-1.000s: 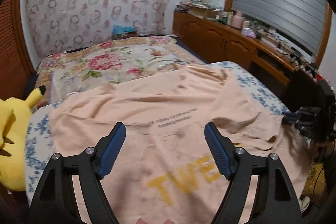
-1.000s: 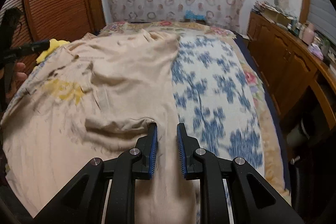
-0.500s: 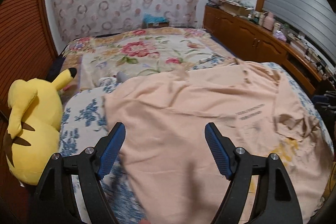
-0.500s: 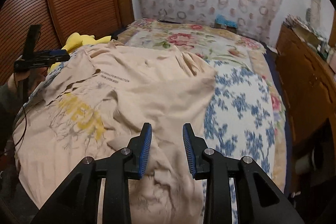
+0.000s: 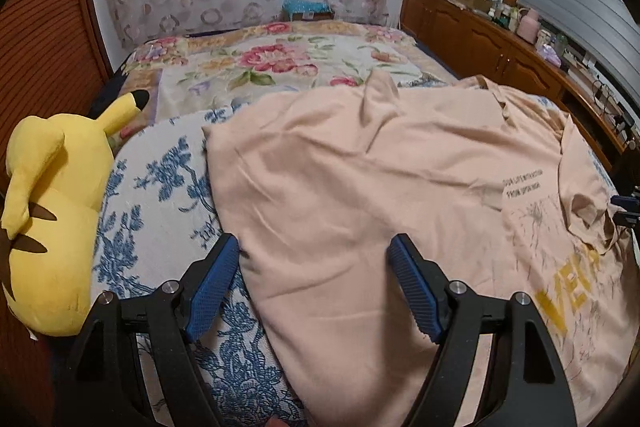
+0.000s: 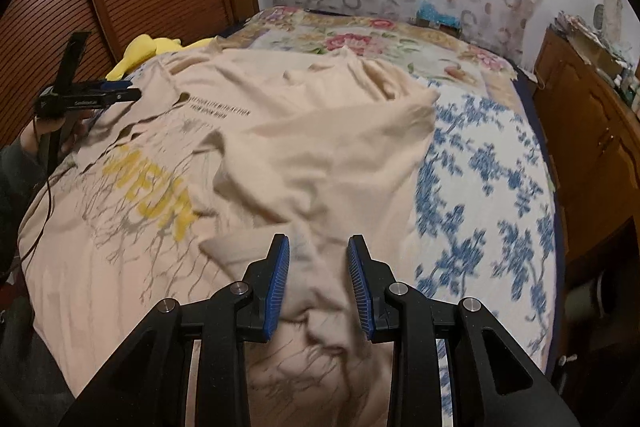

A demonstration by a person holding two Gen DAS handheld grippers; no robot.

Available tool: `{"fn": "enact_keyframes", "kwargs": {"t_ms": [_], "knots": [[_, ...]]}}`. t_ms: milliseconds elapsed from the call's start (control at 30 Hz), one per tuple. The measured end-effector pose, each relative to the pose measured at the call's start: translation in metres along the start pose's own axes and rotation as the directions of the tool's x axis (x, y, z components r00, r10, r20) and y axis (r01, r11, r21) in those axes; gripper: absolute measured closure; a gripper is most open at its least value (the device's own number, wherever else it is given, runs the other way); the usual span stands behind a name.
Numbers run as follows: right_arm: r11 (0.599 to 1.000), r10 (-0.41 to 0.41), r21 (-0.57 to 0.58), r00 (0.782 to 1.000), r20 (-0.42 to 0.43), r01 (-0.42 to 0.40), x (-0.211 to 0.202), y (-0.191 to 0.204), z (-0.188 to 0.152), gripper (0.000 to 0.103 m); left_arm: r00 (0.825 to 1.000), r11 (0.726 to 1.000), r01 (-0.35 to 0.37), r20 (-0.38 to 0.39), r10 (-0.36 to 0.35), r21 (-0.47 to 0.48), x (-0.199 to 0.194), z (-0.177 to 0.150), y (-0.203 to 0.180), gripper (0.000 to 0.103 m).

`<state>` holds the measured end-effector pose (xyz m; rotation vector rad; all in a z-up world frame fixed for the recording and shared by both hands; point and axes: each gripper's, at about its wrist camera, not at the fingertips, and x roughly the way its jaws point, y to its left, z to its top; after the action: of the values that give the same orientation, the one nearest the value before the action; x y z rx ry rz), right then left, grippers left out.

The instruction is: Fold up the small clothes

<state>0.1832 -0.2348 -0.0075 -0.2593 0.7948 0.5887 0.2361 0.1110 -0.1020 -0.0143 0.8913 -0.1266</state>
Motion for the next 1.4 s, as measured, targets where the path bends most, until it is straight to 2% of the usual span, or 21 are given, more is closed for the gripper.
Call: {"fn": "enact_keyframes", "kwargs": {"t_ms": [67,100,200,233,367,500,633,733,867,967,1067,1200,1400], "knots": [[1.0,0.011,0.009,1.0,-0.005,-0.011,0.001,0.001,-0.004,0.073,1.0,1.0,-0.01,0.001,0.01,0.011,-0.001,-0.001,-0.003,0.024],[1.0,0.011,0.019,1.0,-0.002,-0.011,0.002,0.0,-0.006,0.081,1.0,1.0,-0.012,0.0,0.012,0.014,-0.001,-0.001,-0.003,0.024],[1.0,0.007,0.03,1.0,0.019,-0.007,-0.003,0.002,-0.01,0.093,1.0,0.999,-0.024,-0.003,0.024,0.022,-0.001,-0.001,-0.004,0.024],[0.999,0.018,0.028,0.999,0.031,-0.019,-0.007,0.004,-0.011,0.095,1.0,0.999,-0.026,-0.004,0.026,0.023,-0.001,-0.001,-0.005,0.023],[0.998,0.063,0.005,0.996,0.061,-0.064,-0.023,0.017,-0.016,0.096,1.0,0.999,-0.025,-0.007,0.025,0.022,0.001,0.0,-0.004,0.021],[0.993,0.115,0.01,0.993,0.022,-0.115,-0.022,0.023,-0.031,0.096,1.0,0.999,-0.024,-0.008,0.024,0.023,0.001,0.0,-0.004,0.021],[0.993,0.118,-0.001,0.993,-0.019,-0.118,-0.018,0.024,-0.045,0.096,1.0,0.999,-0.023,-0.009,0.023,0.027,0.001,0.0,-0.003,0.019],[0.996,0.091,-0.01,0.995,-0.034,-0.091,-0.02,0.023,-0.051,0.095,1.0,0.999,-0.022,-0.009,0.022,0.027,0.0,-0.001,-0.004,0.019],[0.998,0.055,-0.012,0.998,-0.003,-0.055,-0.039,0.019,-0.037,0.094,1.0,1.0,-0.01,-0.021,0.01,0.022,-0.001,0.0,-0.003,0.019],[1.0,0.024,-0.021,0.999,0.048,-0.023,-0.054,0.009,-0.019,0.094,0.999,0.999,0.033,-0.019,-0.033,-0.01,-0.007,0.005,0.001,0.019],[1.0,-0.017,-0.015,0.996,0.086,0.019,-0.054,-0.006,0.001,0.094,1.0,1.0,0.004,0.004,-0.004,0.007,-0.015,0.013,0.004,0.019],[0.998,-0.055,0.014,0.993,0.104,0.054,-0.029,-0.028,0.028,0.081,1.0,1.0,-0.011,0.015,0.011,0.002,-0.016,0.023,0.012,0.019],[0.998,-0.042,0.053,0.997,0.07,0.039,0.033,-0.049,0.055,0.077,0.999,0.999,-0.033,-0.001,0.033,-0.022,-0.001,0.035,0.029,0.019]]}}
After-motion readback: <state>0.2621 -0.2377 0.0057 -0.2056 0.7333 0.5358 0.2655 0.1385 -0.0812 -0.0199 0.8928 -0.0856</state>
